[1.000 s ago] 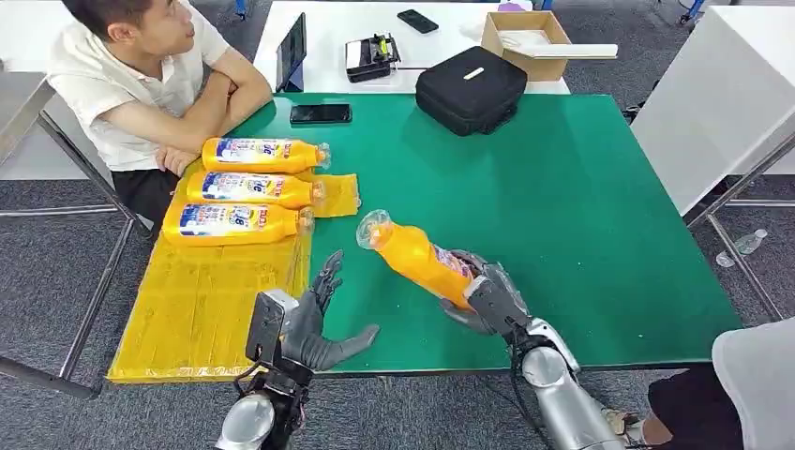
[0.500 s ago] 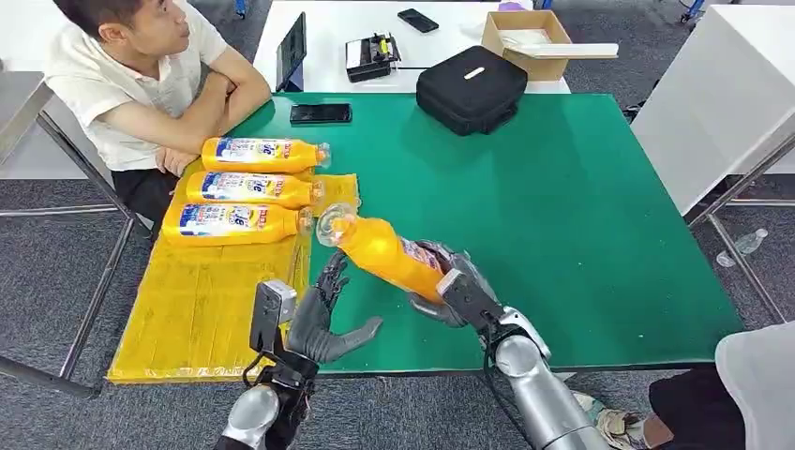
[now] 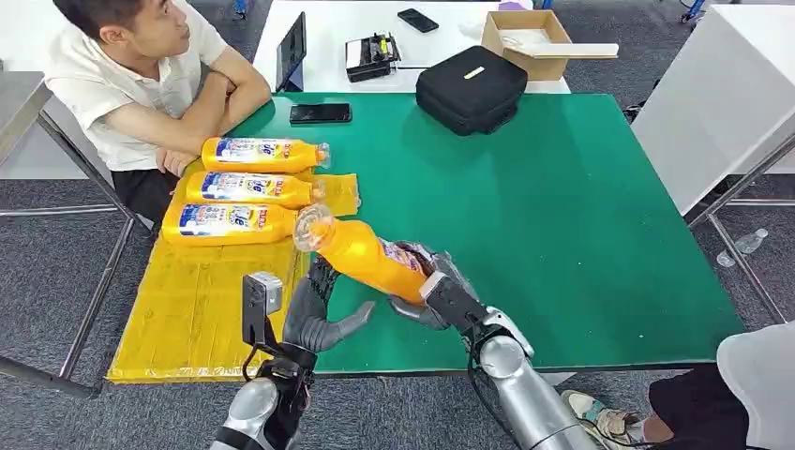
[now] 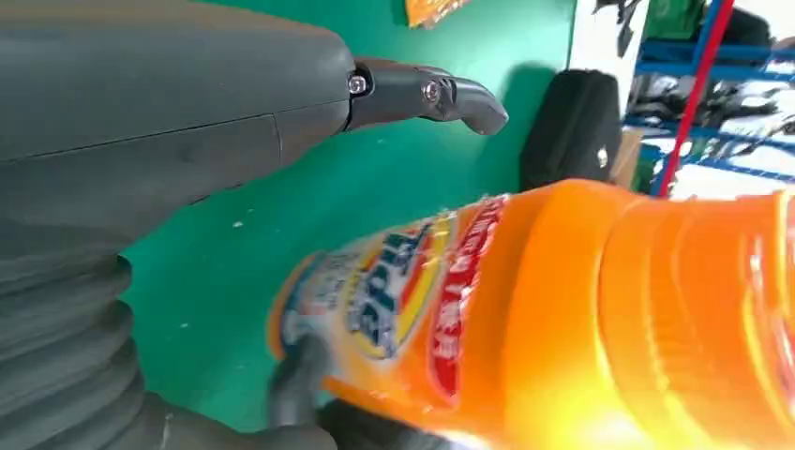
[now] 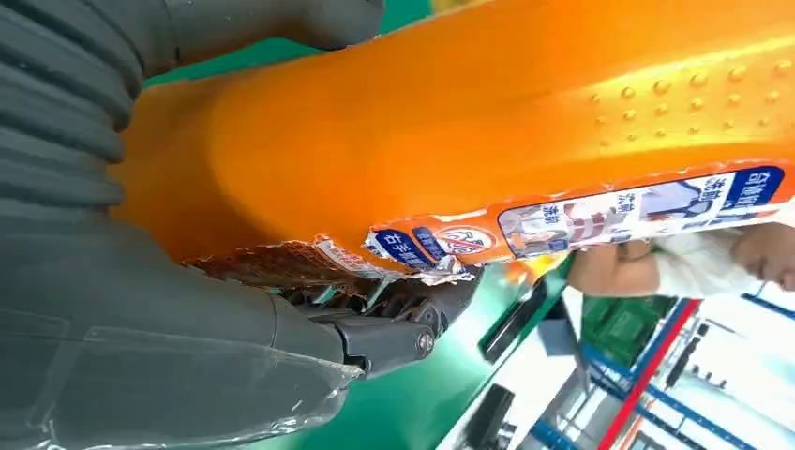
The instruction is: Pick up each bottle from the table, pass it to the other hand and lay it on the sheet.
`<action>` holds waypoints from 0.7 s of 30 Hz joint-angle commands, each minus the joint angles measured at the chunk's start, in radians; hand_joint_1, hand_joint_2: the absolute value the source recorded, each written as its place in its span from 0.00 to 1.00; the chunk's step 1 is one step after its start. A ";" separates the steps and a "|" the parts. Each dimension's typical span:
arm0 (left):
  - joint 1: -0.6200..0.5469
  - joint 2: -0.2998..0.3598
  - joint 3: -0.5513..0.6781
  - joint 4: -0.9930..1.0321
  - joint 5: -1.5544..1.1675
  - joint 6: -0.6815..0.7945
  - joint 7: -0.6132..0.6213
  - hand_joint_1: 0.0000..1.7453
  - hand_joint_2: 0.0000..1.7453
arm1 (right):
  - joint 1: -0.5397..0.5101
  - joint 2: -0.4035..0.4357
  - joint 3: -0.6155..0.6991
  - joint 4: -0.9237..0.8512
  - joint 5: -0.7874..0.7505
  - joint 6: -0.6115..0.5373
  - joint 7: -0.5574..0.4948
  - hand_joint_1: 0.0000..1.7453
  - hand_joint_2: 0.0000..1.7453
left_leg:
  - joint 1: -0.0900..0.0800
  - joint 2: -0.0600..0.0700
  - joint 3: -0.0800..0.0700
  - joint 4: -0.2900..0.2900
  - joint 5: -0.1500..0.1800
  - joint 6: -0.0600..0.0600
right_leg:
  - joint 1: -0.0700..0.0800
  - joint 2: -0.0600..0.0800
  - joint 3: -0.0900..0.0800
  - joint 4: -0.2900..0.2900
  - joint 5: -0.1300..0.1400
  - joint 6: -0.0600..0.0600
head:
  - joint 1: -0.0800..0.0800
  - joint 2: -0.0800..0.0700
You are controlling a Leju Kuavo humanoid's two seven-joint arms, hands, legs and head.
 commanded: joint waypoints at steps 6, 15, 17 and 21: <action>-0.060 -0.047 -0.016 0.015 0.047 0.029 -0.016 0.00 1.00 | -0.043 0.021 0.063 0.072 0.000 -0.008 0.002 1.00 1.00 | 0.000 0.001 0.000 0.001 0.000 0.000 | 0.001 0.000 0.001 0.000 0.000 -0.003 | 0.000 0.000; -0.103 -0.047 -0.046 0.039 0.122 0.080 -0.011 0.00 1.00 | -0.030 0.030 0.097 0.098 0.031 -0.033 0.001 1.00 1.00 | 0.000 0.000 0.002 0.001 -0.001 0.000 | 0.001 -0.001 0.003 0.000 -0.001 -0.004 | 0.000 0.000; -0.105 -0.047 -0.046 0.040 0.127 0.082 -0.014 0.00 1.00 | -0.031 0.030 0.097 0.100 0.033 -0.039 0.002 1.00 1.00 | 0.000 0.000 0.001 0.001 -0.001 0.000 | 0.001 -0.002 0.002 0.000 -0.001 -0.003 | 0.000 0.000; -0.105 -0.047 -0.043 0.032 0.145 0.069 -0.021 0.00 1.00 | -0.042 0.034 0.100 0.117 0.036 -0.041 0.003 1.00 1.00 | 0.000 0.001 0.002 0.001 -0.001 0.000 | 0.001 -0.001 0.002 0.000 -0.001 -0.004 | 0.000 0.000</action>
